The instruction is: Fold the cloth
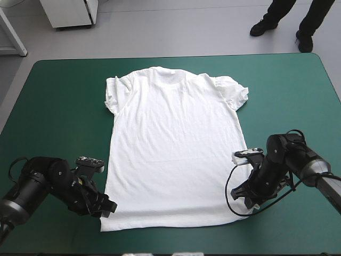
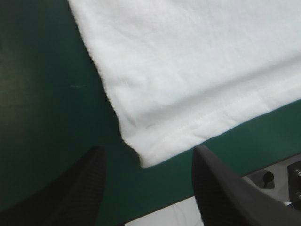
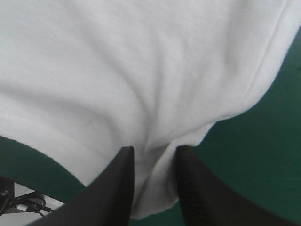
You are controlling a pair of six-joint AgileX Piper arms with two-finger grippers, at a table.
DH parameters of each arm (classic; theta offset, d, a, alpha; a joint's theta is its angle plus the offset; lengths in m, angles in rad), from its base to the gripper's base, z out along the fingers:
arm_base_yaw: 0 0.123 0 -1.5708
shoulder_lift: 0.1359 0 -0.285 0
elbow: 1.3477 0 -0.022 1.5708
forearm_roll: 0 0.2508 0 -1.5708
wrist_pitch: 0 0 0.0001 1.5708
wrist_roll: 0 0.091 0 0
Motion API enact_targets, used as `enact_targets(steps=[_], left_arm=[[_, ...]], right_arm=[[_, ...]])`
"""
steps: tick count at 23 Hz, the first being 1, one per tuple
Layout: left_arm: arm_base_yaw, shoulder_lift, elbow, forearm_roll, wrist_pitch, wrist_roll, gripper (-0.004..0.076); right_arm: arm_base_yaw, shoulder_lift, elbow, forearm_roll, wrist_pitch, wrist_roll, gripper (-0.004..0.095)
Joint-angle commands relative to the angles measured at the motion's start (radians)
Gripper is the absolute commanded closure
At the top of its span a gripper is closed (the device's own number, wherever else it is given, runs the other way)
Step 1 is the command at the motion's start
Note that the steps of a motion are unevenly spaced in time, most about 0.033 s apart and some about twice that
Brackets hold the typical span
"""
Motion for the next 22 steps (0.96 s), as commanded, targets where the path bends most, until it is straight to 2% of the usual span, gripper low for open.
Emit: enact_targets(steps=[1,3,4,7,8,11,16,22], left_arm=[[-0.007,-0.035,-0.061,-0.044,0.069,-0.003,0.0286],[-0.007,-0.045,-0.177,-0.042,0.069,-0.003,0.0286],[-0.007,-0.045,-0.214,-0.034,0.068,-0.003,0.0286],[-0.007,-0.034,-0.344,0.023,0.02,-0.003,0.0286],[-0.007,-0.011,-0.407,0.099,-0.05,-0.011,0.0286],[-0.005,0.115,-0.481,0.227,-0.149,-0.048,0.0286],[-0.005,0.323,-0.531,0.249,-0.293,-0.069,0.0286],[0.007,0.492,-0.582,0.347,-0.317,-0.113,0.0286]], right_arm=[[0.001,-0.044,-0.061,0.021,0.048,-0.002,0.0433],[0.001,-0.069,-0.138,-0.011,0.048,0.024,0.0318],[0.001,-0.076,-0.174,-0.031,0.048,0.033,0.0302],[0.001,-0.079,-0.282,-0.1,0.04,0.042,0.0298],[0.001,-0.072,-0.357,-0.171,0.014,0.057,0.0298],[-0.023,-0.035,-0.5,-0.285,-0.103,0.106,0.0298],[-0.09,0.041,-0.575,-0.286,-0.212,0.118,0.03],[-0.115,0.122,-0.588,-0.273,-0.253,0.11,0.03]])
